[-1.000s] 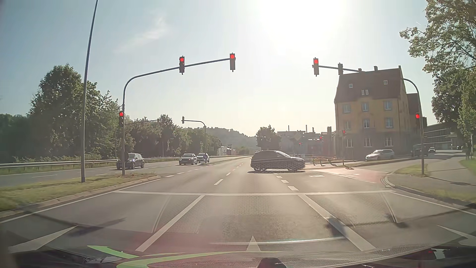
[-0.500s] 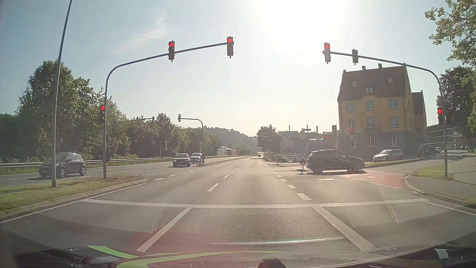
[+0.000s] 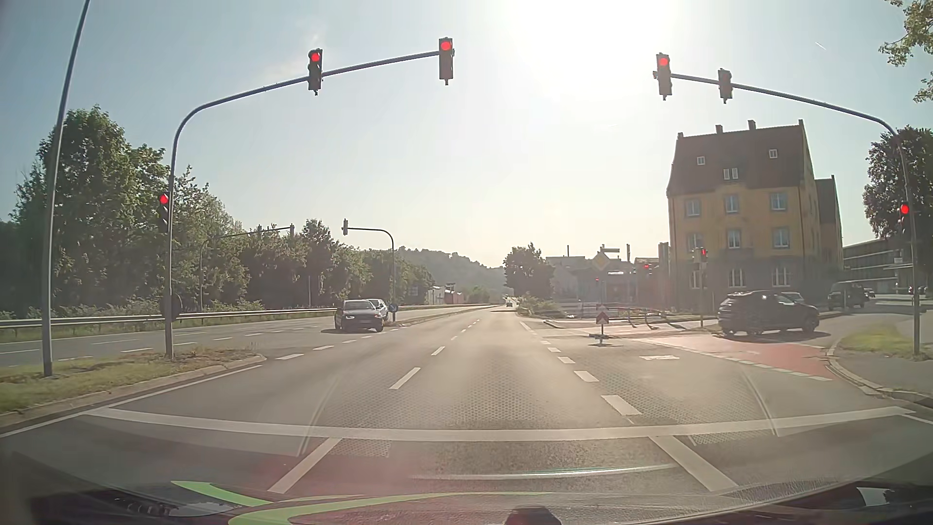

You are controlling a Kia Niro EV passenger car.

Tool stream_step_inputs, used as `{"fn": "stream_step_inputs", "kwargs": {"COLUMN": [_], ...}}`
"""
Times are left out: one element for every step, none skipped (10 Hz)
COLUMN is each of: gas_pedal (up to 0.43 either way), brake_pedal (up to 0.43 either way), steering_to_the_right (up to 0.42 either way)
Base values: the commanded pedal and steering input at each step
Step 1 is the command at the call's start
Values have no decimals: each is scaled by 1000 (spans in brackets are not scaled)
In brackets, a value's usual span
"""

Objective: Follow the waypoints while adhering to traffic rules and regulations

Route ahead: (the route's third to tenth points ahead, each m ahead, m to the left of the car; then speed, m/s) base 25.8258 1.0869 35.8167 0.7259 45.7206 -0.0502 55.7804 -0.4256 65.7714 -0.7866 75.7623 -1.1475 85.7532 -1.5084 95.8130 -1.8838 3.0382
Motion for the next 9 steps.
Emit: {"fn": "stream_step_inputs", "kwargs": {"gas_pedal": [0,0,0,0,0,0,0,0,0], "brake_pedal": [232,232,232,232,232,232,232,232,238], "steering_to_the_right": [0,0,0,0,0,0,0,0,0]}}
